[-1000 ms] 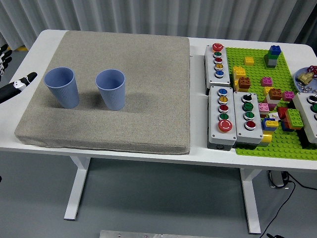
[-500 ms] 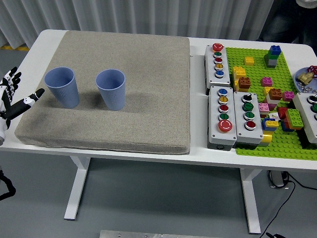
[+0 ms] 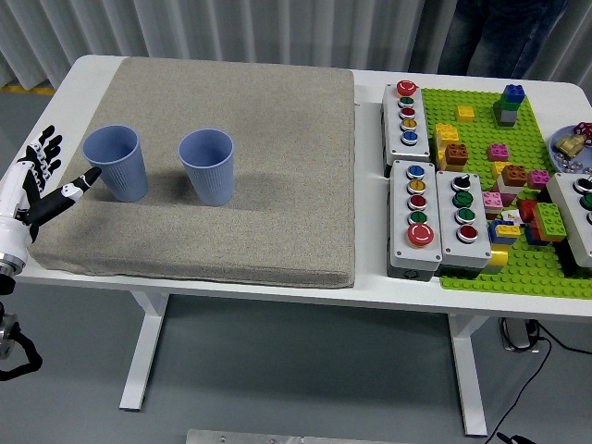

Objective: Pick cup pour cup place

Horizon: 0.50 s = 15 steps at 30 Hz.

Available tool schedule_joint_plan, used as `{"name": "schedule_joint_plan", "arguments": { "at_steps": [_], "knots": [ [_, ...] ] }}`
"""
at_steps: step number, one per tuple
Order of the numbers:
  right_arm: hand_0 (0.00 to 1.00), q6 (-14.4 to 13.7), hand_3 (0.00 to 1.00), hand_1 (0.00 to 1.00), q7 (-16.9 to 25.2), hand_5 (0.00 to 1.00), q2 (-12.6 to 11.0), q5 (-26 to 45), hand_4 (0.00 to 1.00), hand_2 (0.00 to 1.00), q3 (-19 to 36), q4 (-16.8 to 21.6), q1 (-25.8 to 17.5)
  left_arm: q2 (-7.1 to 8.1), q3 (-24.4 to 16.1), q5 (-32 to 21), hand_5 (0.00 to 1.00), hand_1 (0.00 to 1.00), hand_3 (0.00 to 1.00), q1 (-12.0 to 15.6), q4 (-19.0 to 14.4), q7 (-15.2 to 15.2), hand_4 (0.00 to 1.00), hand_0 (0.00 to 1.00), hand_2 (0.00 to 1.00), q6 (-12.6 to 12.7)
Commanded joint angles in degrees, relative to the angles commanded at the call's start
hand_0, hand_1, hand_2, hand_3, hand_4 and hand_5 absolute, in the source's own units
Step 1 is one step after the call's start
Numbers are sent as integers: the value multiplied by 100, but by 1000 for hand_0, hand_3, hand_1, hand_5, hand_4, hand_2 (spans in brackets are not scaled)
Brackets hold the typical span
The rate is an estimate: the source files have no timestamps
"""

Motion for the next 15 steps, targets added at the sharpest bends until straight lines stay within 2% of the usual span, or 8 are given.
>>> {"name": "schedule_joint_plan", "arguments": {
  "at_steps": [15],
  "knots": [
    [765,-13,605,696,50,398,-3,118,161,711,-102,0,11,-139,256,-358,421,926,998,-210,344,16,964,888,998,-184]
  ]
}}
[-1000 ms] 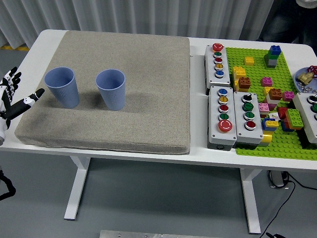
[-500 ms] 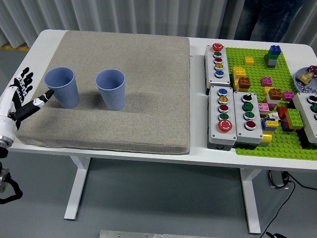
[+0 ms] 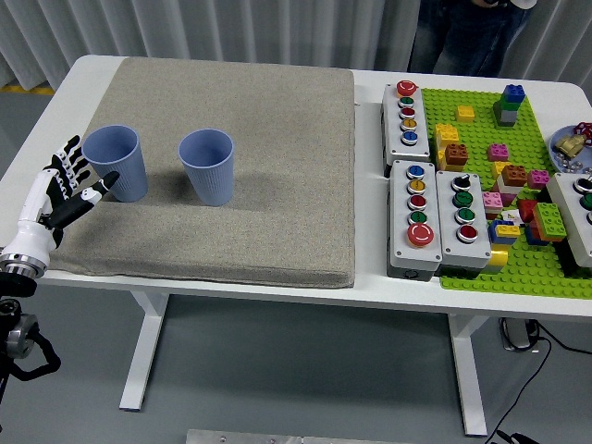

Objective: Pick cup pour cup place

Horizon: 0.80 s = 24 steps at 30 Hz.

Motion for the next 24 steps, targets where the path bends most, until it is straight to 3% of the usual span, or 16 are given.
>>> {"name": "schedule_joint_plan", "arguments": {
  "at_steps": [24],
  "knots": [
    [764,-3,605,696,-4,399,19,49,160,711,-37,0,13,-180,154,205,434,919,998,-220,397,-27,964,886,998,21]
  ]
}}
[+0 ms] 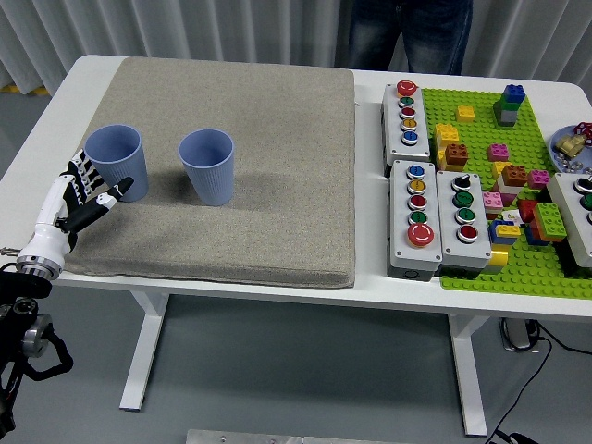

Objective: Pick cup pour cup place

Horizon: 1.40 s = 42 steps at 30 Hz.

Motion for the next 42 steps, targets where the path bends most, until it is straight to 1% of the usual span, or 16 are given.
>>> {"name": "schedule_joint_plan", "arguments": {
  "at_steps": [7,11,22,35,42],
  "knots": [
    [763,5,606,696,-3,399,6,-13,160,711,14,0,1,-41,6,225,439,917,998,-93,184,-12,967,886,998,15],
    [763,8,606,696,4,400,6,8,159,711,9,0,0,-58,-28,254,438,918,998,-148,266,-19,966,887,998,21],
    [764,31,606,696,17,401,-3,68,159,711,-9,0,29,-123,-114,333,447,920,998,-459,512,-22,966,890,998,31],
    [763,36,607,696,23,404,-1,90,158,711,-19,0,41,-195,-99,441,446,920,998,-523,666,-19,965,890,998,30],
    [762,47,607,696,24,402,0,86,157,711,-13,0,59,-233,-110,479,446,921,998,-668,814,-33,964,892,998,31]
  ]
}}
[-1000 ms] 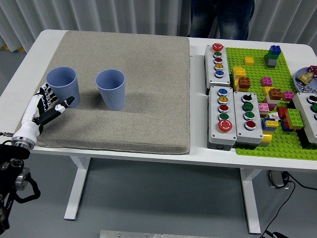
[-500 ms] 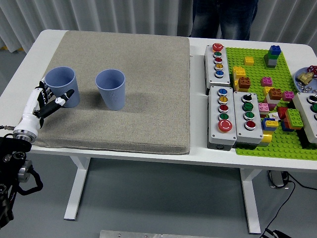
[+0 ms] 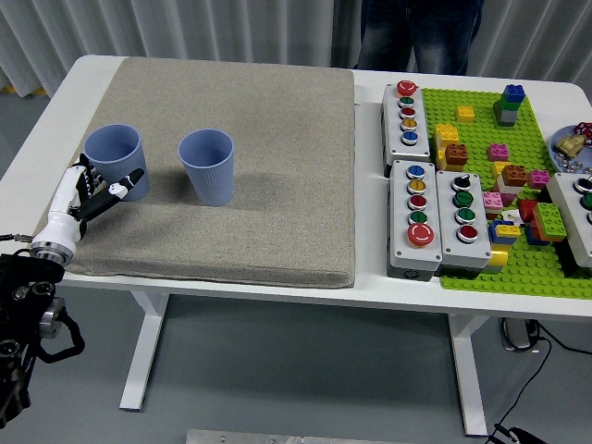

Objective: Pick cup pour cup place

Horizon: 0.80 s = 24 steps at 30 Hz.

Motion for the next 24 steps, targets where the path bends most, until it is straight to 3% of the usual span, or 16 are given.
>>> {"name": "schedule_joint_plan", "arguments": {
  "at_steps": [15,16,21,22,24],
  "knots": [
    [762,16,607,696,3,404,0,22,157,710,-14,0,18,-69,-56,62,444,921,998,-128,158,1,962,888,998,-19],
    [763,17,607,696,0,404,1,12,156,710,-7,0,18,-76,-55,80,388,921,998,-127,165,-1,943,888,998,-20],
    [763,19,607,696,-5,404,3,-2,156,710,5,0,16,-89,-68,118,388,921,998,-125,169,-7,943,888,998,-28],
    [763,20,608,696,-7,403,1,3,156,711,3,0,20,-90,-73,130,320,920,998,-128,171,-7,919,887,998,-28],
    [763,22,608,696,-9,403,3,0,156,711,9,0,23,-90,-76,134,320,920,998,-131,174,-8,919,887,998,-30]
  ]
}}
